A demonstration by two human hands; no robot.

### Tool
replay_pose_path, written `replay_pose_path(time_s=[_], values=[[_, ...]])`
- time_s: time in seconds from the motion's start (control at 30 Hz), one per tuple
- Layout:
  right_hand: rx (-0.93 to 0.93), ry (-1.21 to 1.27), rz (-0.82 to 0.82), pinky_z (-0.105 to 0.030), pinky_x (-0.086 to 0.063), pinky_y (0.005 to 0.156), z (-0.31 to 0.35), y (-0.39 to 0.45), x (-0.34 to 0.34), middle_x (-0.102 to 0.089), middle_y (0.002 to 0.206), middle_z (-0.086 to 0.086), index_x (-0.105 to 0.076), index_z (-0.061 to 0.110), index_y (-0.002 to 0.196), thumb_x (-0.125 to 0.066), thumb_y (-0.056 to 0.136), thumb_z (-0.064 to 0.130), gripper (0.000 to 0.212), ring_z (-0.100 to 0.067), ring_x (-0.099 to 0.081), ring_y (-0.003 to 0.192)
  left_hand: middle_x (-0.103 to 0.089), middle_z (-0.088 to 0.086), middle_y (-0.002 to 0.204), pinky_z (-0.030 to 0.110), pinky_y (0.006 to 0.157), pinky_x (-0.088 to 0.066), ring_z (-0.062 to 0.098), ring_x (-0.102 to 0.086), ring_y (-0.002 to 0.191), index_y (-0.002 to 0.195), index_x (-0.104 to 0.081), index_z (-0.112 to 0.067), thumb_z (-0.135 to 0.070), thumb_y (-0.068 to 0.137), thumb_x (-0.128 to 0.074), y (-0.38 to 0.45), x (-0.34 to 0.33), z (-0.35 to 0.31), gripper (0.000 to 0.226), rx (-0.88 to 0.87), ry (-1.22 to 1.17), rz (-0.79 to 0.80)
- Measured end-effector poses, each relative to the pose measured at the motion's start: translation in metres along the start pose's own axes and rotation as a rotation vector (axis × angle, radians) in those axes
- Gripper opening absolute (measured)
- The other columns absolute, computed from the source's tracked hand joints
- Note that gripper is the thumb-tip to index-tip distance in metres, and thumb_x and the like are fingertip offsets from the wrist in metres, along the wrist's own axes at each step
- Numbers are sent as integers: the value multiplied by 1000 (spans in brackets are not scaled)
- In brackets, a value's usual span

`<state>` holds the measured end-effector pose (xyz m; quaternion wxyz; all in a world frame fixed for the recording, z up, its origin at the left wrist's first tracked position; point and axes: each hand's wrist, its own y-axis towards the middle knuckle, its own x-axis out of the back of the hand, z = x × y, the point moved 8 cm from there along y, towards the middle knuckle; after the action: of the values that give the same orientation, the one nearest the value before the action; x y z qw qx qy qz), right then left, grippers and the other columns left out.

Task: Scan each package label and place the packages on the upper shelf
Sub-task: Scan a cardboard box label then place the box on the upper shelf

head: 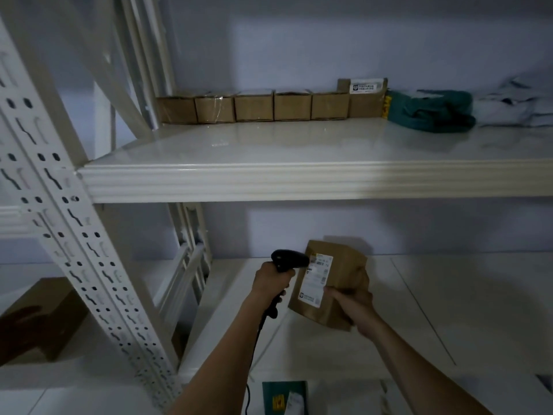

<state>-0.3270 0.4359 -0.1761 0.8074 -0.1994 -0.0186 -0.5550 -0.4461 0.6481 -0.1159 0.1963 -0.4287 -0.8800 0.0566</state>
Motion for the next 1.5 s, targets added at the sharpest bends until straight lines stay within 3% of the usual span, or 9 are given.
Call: replay_pose_path(time_s=[0.23, 0.33, 0.77, 0.97, 1.07, 1.2, 1.27, 1.33, 1.5], values=[[73, 5, 21, -35, -55, 83, 9, -1, -5, -47, 138, -6, -12, 51, 146, -90, 53, 50, 121, -24, -54, 113, -66, 8, 68, 24, 46, -45, 19, -54, 48, 81, -68, -7, -28, 76, -63, -1, -4, -8, 22, -3, -31, 13], [71, -11, 27, -44, -54, 95, 8, 1, -9, -45, 139, -8, -10, 53, 146, -89, 52, 52, 123, -30, -53, 120, -65, 7, 66, 24, 46, -45, 19, -53, 48, 81, -68, -8, -29, 74, -63, -1, 0, -10, 23, -3, -35, 9], [53, -9, 37, -56, -51, 100, 14, -2, -12, -46, 136, -6, -9, 60, 142, -88, 49, 52, 122, -30, -50, 124, -65, 8, 65, 26, 47, -46, 20, -54, 48, 81, -68, -8, -23, 77, -64, 9, 5, -5, 17, 12, -58, -10], [-37, 46, 61, -57, -50, 100, 13, -7, -4, -42, 143, -8, -8, 51, 149, -87, 57, 48, 122, -33, -47, 129, -56, 16, 67, 35, 56, -51, 26, -56, 56, 90, -59, 6, 6, 84, -59, 19, 3, 50, 5, 170, -245, 30], [-170, 127, 76, -60, -51, 97, 3, -4, 1, -51, 137, -8, -15, 41, 147, -86, 68, 46, 106, -35, -53, 122, -58, 25, 78, 43, 66, -51, 33, -57, 66, 100, -59, 17, 11, 87, -60, 21, 4, 102, 14, 286, -352, -67], [-298, 230, 108, -49, -60, 69, -10, -5, 7, -59, 120, -13, -32, 28, 135, -83, 71, 50, 85, -37, -62, 103, -58, 32, 122, 51, 97, -50, 43, -60, 110, 124, -53, 15, -3, 85, -72, 21, 1, 143, 47, 441, -193, -124], [-320, 250, 134, -47, -61, 67, -14, -4, 10, -66, 116, -16, -50, 19, 131, -81, 71, 55, 77, -38, -66, 99, -57, 29, 125, 48, 98, -50, 41, -59, 114, 128, -50, 12, -11, 84, -76, 24, 1, 145, 56, 454, -46, -125], [-338, 281, 177, -55, -60, 78, -16, -3, 9, -71, 111, -17, -68, 19, 119, -79, 70, 61, 65, -39, -68, 100, -58, 26, 125, 44, 97, -52, 38, -60, 114, 129, -50, 9, -19, 84, -76, 26, -1, 143, 59, 462, 58, -110], [-351, 310, 171, -63, -54, 87, -18, 2, 14, -70, 113, -17, -73, 21, 110, -79, 69, 62, 58, -39, -65, 104, -63, 19, 107, 33, 79, -54, 32, -65, 104, 122, -57, 4, -23, 89, -69, 31, -5, 144, 45, 510, 299, -93]])
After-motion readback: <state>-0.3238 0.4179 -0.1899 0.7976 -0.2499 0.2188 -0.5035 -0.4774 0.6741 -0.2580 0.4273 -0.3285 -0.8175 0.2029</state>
